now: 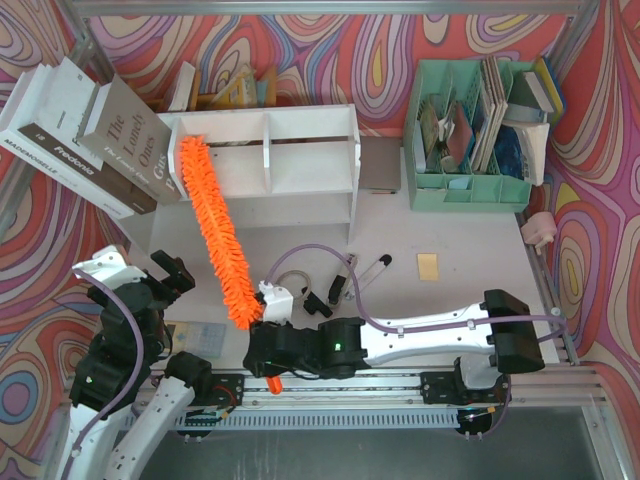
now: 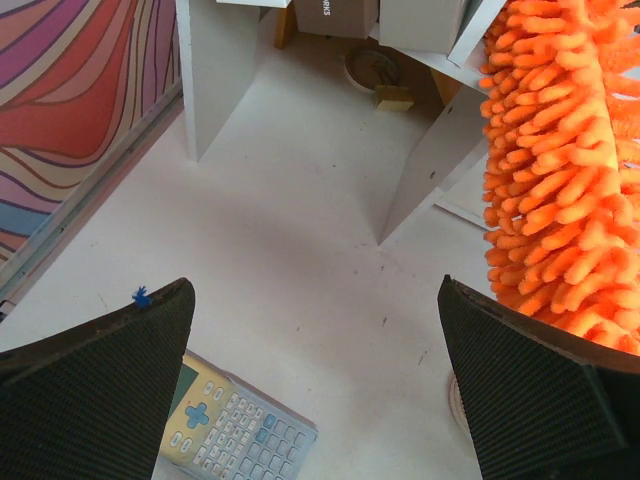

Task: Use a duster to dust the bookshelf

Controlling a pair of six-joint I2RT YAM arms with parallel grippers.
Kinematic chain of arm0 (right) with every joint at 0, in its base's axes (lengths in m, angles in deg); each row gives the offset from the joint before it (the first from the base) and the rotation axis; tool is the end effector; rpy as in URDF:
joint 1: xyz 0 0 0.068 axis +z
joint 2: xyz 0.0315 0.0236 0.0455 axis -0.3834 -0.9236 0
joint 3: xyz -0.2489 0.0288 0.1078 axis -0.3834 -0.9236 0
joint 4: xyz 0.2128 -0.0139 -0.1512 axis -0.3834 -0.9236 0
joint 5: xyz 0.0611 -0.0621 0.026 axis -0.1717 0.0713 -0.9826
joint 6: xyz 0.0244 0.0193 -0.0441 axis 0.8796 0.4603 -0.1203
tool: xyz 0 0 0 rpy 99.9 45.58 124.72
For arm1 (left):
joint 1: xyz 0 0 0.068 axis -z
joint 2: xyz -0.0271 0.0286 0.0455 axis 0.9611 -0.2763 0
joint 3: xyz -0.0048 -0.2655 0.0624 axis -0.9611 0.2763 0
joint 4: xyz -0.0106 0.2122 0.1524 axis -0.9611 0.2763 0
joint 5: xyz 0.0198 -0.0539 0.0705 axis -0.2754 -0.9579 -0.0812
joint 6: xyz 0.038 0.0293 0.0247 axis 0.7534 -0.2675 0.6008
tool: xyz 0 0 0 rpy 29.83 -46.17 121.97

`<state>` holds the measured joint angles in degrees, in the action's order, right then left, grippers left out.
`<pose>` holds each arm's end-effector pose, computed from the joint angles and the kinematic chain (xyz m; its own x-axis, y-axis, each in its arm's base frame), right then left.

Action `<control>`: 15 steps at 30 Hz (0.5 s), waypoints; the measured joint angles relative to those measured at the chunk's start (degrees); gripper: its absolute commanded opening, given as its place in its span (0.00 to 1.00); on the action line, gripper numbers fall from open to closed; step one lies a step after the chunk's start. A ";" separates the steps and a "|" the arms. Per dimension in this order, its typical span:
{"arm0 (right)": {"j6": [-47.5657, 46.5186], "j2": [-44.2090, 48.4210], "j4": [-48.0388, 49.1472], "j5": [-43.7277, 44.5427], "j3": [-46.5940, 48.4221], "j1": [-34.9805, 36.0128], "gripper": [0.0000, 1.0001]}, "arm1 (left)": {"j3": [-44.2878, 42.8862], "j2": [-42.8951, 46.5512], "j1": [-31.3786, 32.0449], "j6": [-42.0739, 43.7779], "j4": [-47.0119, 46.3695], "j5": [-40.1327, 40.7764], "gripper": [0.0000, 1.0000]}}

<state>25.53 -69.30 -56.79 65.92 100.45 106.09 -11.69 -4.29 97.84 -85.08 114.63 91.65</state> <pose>0.0521 0.3703 0.2878 -0.8466 0.0084 -0.5321 -0.3872 0.6761 0.6268 0.0529 0.0011 0.3497 -0.0703 -0.3488 -0.9346 -0.3057 0.8993 -0.3126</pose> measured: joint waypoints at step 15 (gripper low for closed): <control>-4.26 3.37 3.96 3.87 -2.89 3.89 0.00 | 0.00 0.00 0.04 0.00 0.00 0.15 0.98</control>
<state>21.27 -65.94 -52.84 69.79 97.56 109.98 -11.69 -4.29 97.88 -85.08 114.63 91.81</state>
